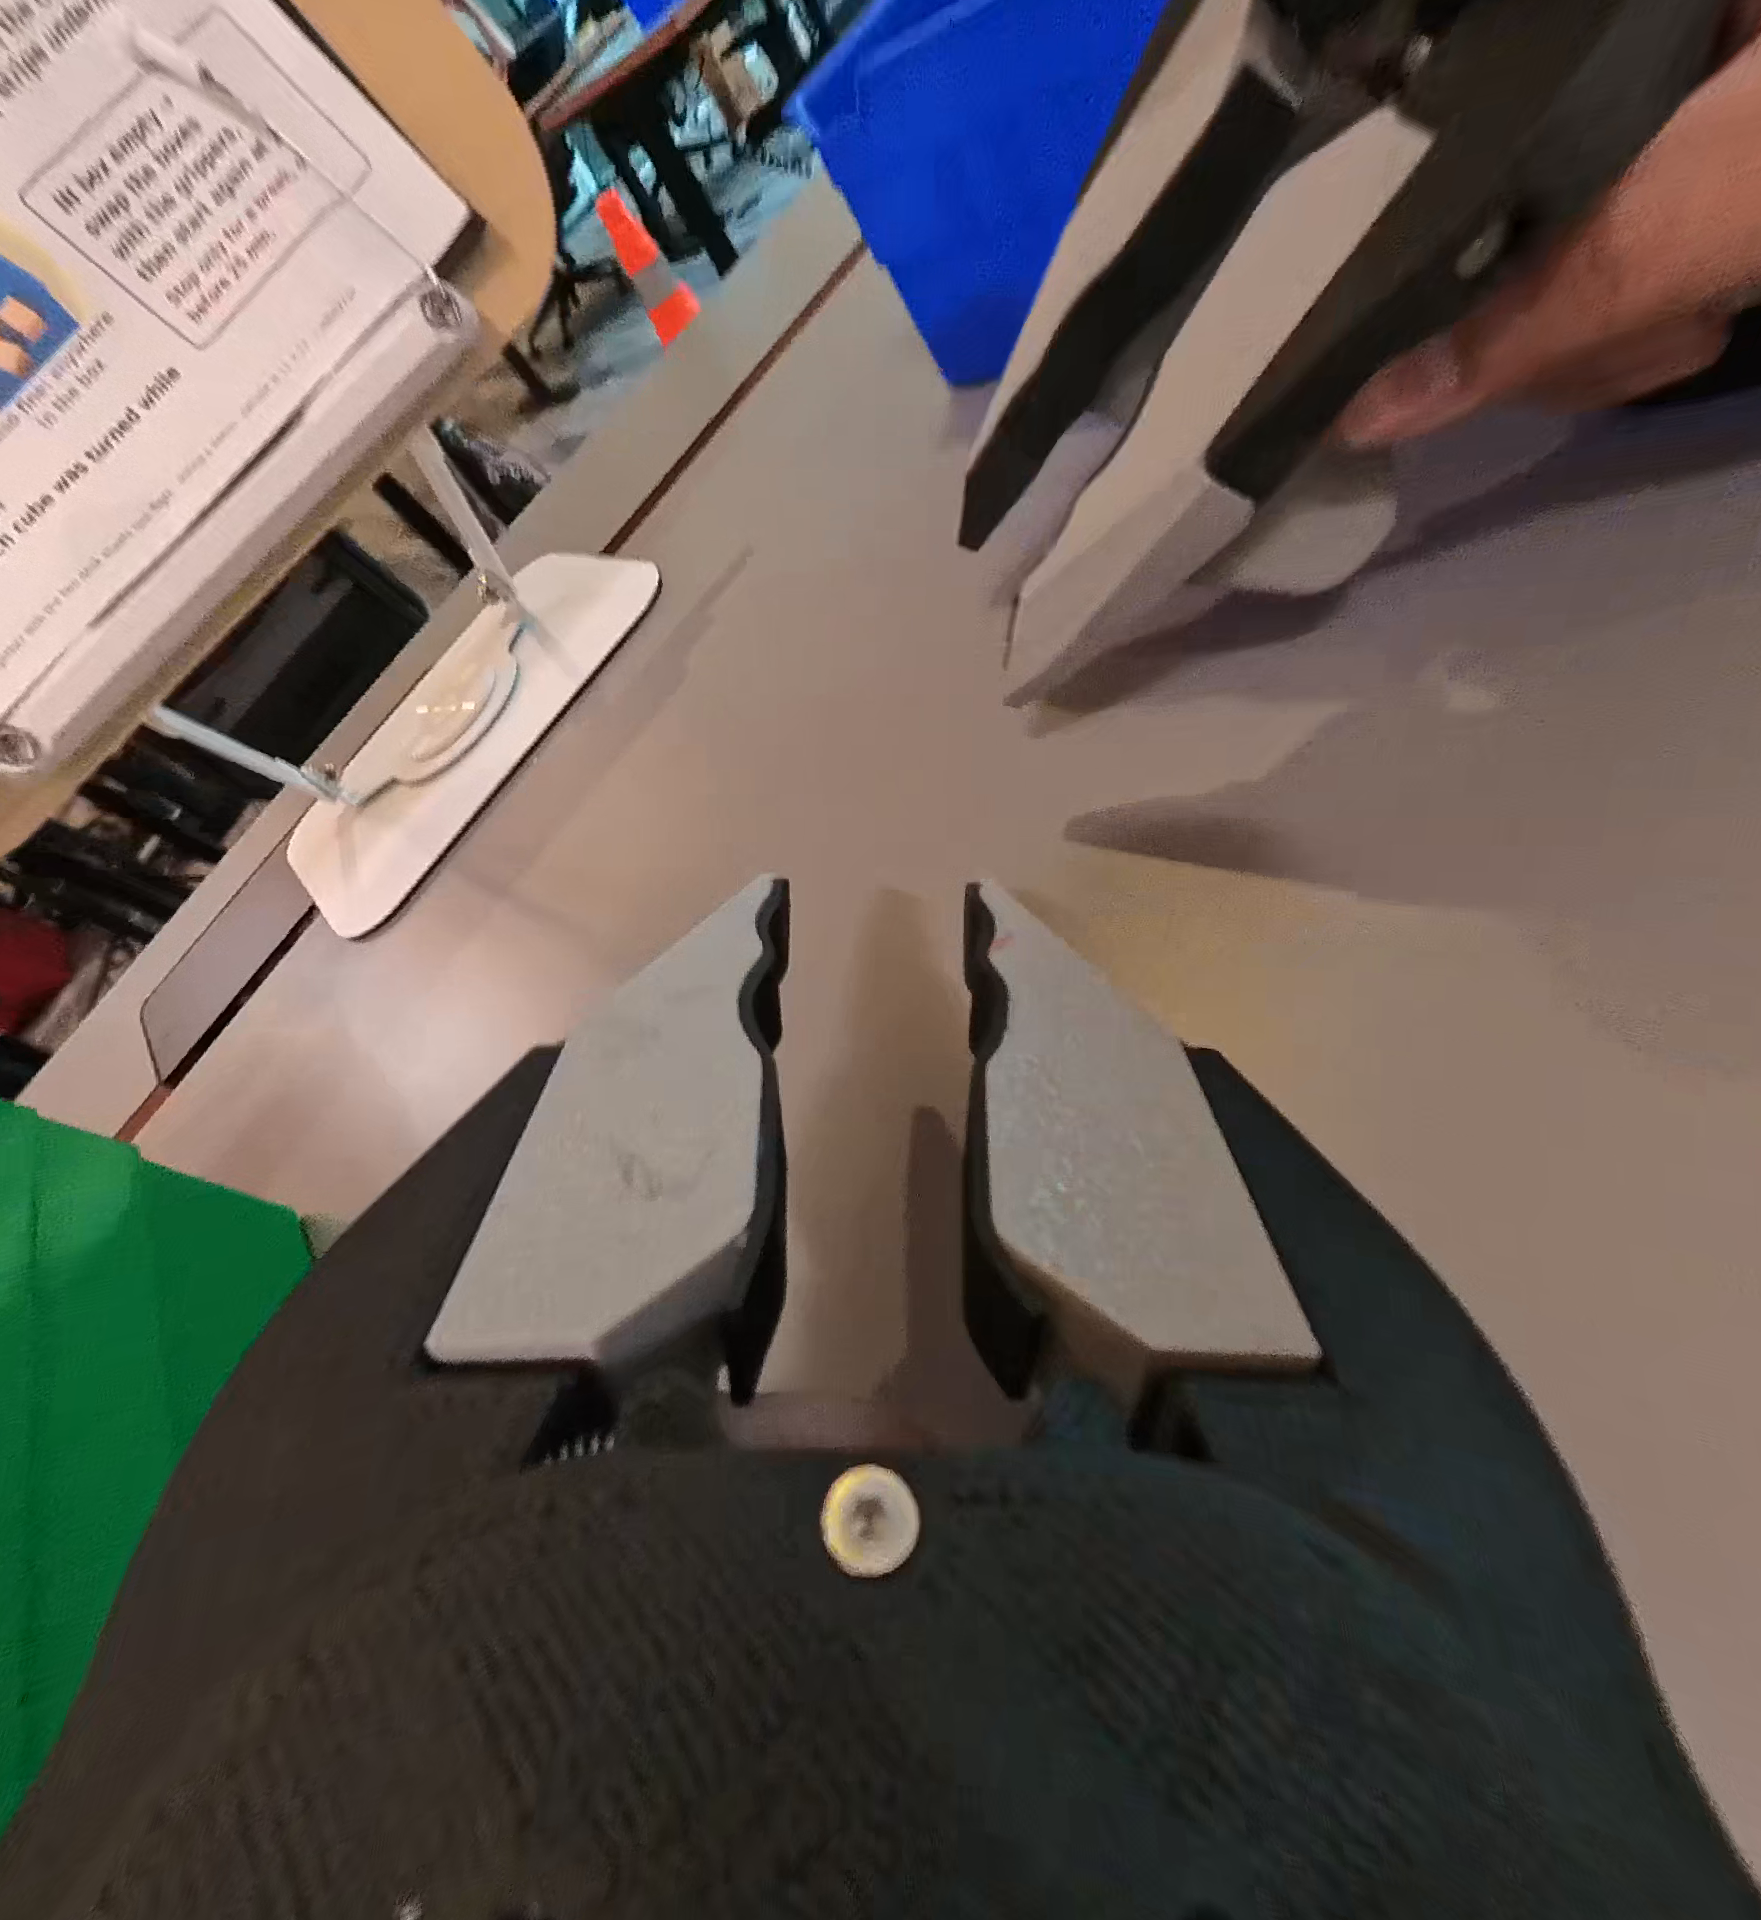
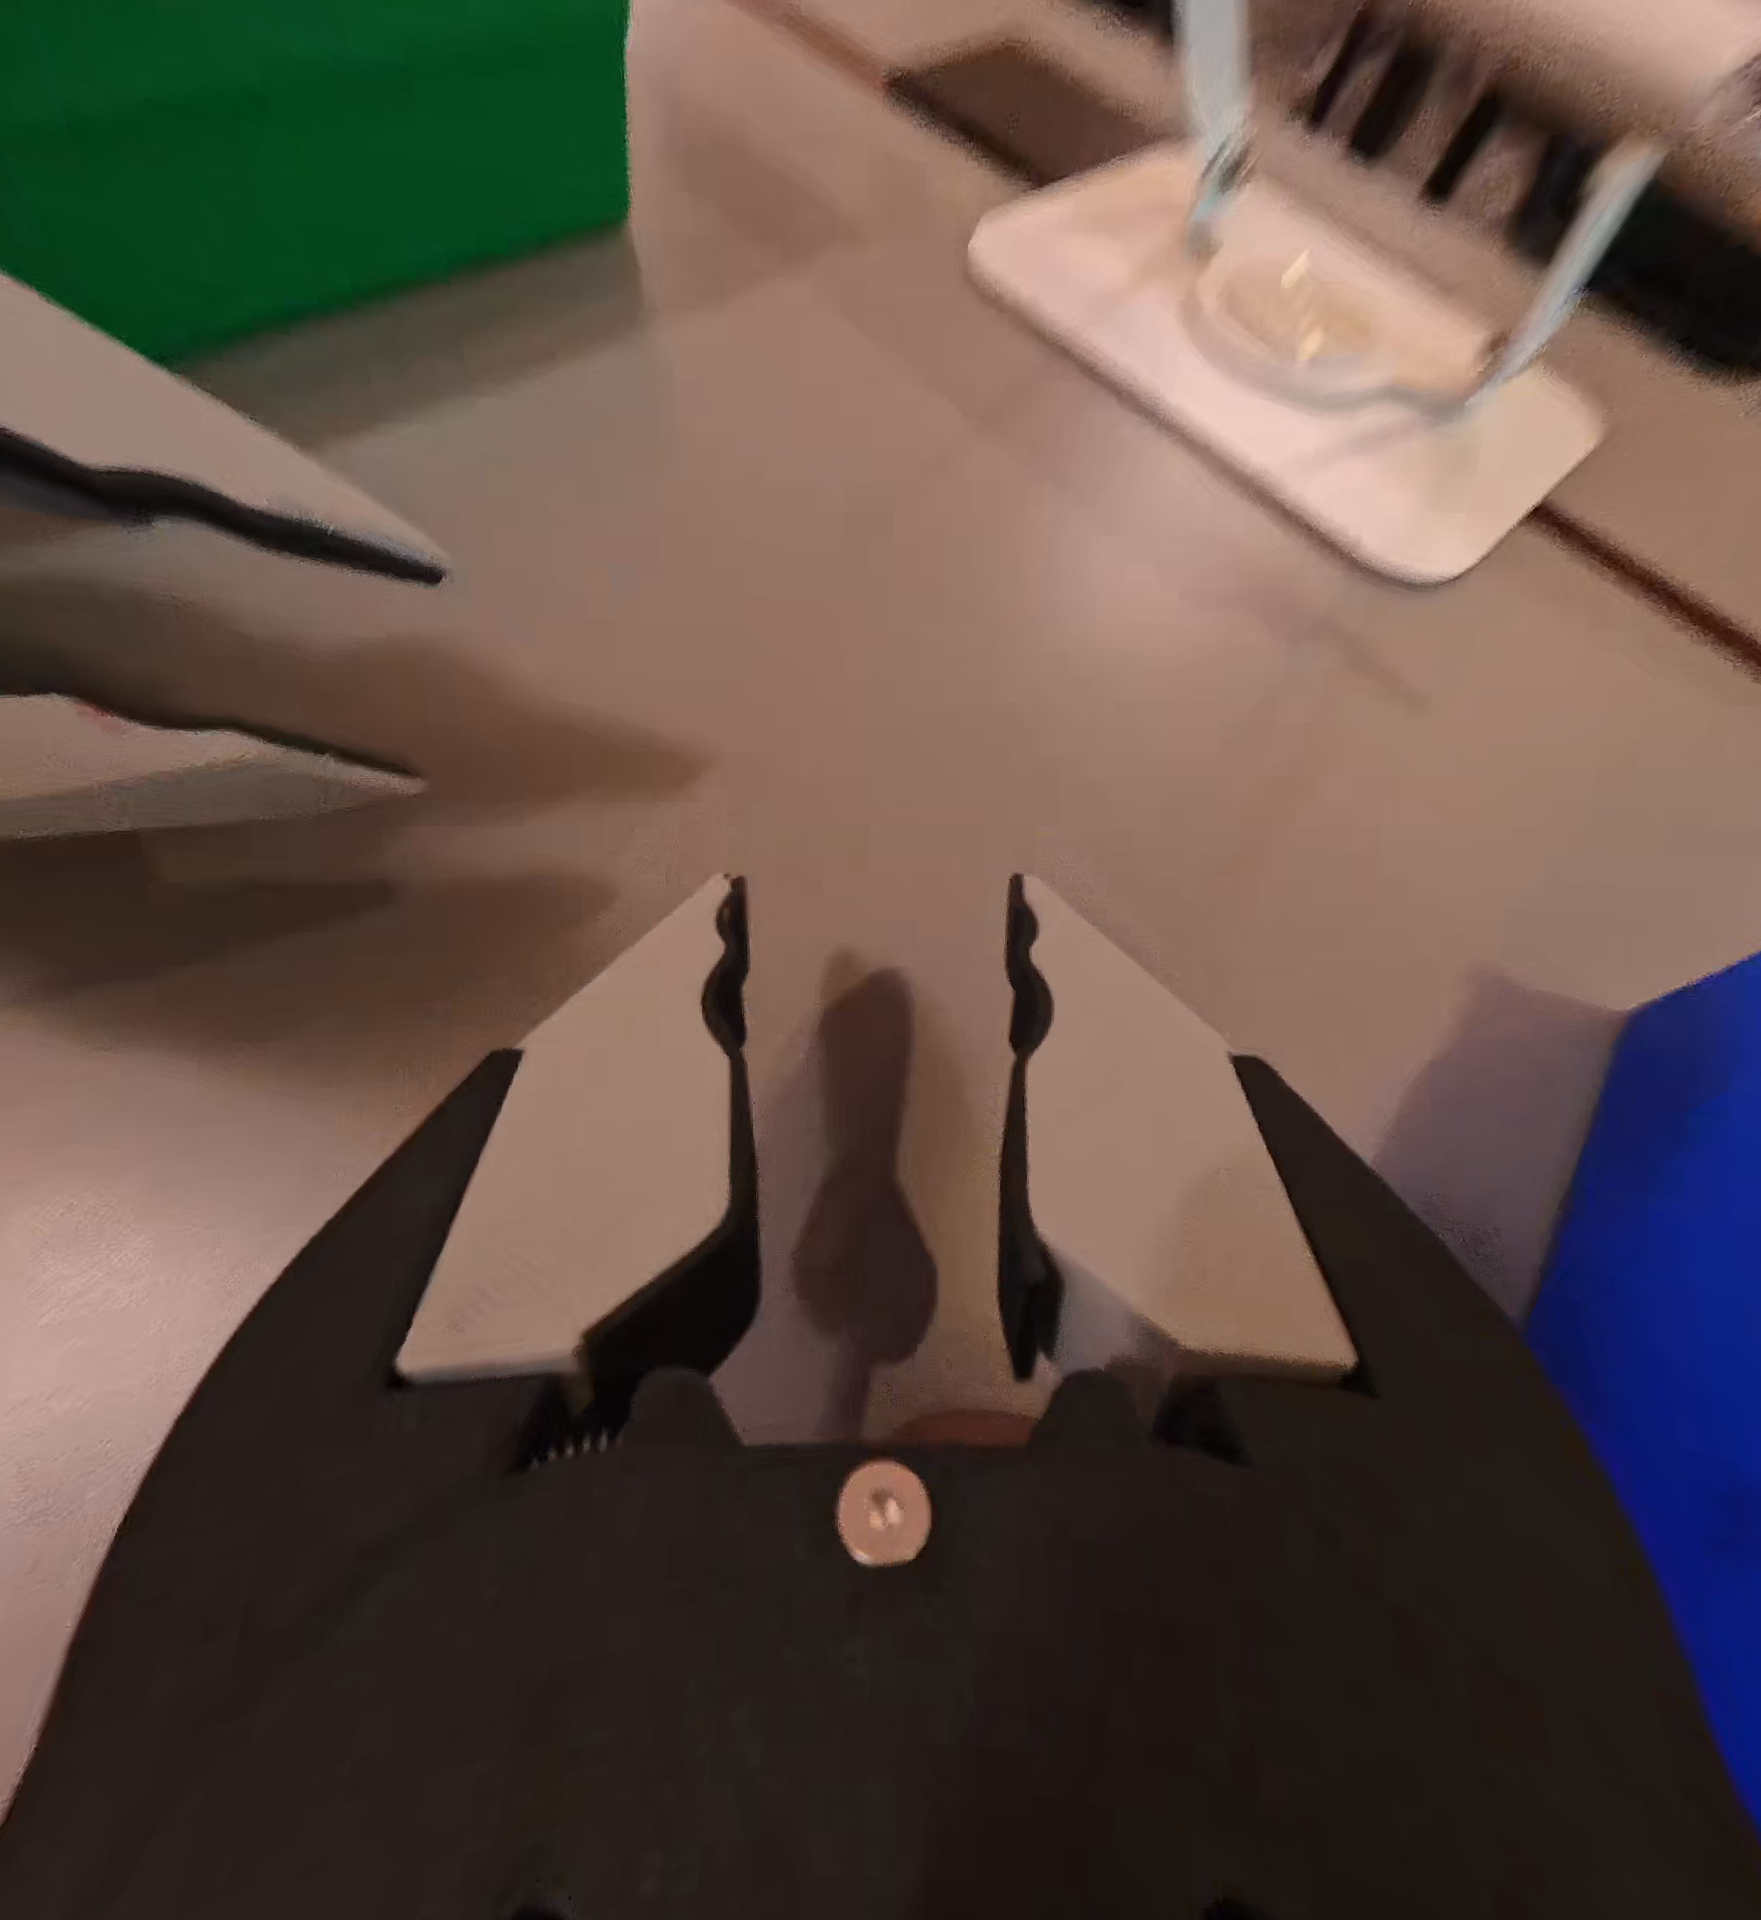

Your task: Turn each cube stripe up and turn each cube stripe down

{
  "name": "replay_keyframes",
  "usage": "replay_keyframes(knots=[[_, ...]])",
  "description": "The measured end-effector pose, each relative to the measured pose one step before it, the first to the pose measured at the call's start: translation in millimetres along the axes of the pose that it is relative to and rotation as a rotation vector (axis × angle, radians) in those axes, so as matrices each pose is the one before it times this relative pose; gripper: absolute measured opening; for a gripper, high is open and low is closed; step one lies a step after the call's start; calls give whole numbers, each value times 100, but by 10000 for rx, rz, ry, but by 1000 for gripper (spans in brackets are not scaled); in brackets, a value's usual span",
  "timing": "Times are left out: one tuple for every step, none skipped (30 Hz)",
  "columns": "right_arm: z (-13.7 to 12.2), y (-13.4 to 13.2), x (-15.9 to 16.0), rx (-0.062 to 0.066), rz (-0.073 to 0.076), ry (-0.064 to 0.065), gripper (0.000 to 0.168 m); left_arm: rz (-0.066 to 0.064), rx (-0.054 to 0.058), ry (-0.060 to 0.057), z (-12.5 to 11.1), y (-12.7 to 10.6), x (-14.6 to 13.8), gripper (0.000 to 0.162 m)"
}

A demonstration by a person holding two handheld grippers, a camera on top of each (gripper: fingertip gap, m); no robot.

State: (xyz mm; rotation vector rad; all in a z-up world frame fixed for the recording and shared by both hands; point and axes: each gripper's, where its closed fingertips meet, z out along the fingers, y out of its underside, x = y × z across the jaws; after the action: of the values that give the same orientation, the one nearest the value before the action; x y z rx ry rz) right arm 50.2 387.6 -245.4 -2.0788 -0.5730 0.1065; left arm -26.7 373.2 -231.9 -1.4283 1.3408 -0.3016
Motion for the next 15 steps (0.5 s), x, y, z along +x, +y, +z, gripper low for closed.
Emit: replay_keyframes(knots=[[50,-20,-510,-125,10,-265,53,41,-312,-151,122,519,-128,31],[-310,-657,-403,595,-27,-114,48,-68,-277,-302,86,393,-385,31],[-261,-450,-554,515,1,-203,42,-128,-187,-234,41,225,-318,31],[-24,95,-684,14,50,-335,41,-123,-127,-92,-33,74,-149,31],[126,318,-363,-215,31,-185,44,-140,-66,-84,-121,-103,-181,31],[138,200,59,-140,-44,73,47,-177,5,-48,-238,-323,-168,32],[75,83,173,-92,-99,122,47,-206,61,66,-386,-538,-50,32],[30,-15,71,-21,-72,45,47,-242,116,132,-538,-716,-18,32],[12,-16,-112,6,1,-67,47,-254,134,183,-651,-812,-31,33],[25,42,-213,-14,39,-121,47,-220,94,246,-741,-822,-9,35],[16,64,-175,-34,9,-88,47,-143,8,243,-821,-756,-118,37],[11,39,-107,-37,-59,-21,47,-61,-6,135,-909,-774,-402,41],[-1,23,-34,-32,-107,35,47,-14,43,26,-1040,-852,-728,41],[-11,10,-12,-41,-110,60,47,-25,59,-38,-1116,-867,-1011,41],[-40,-26,-15,-26,-110,66,47,-63,25,-100,-1119,-767,-1285,41]])
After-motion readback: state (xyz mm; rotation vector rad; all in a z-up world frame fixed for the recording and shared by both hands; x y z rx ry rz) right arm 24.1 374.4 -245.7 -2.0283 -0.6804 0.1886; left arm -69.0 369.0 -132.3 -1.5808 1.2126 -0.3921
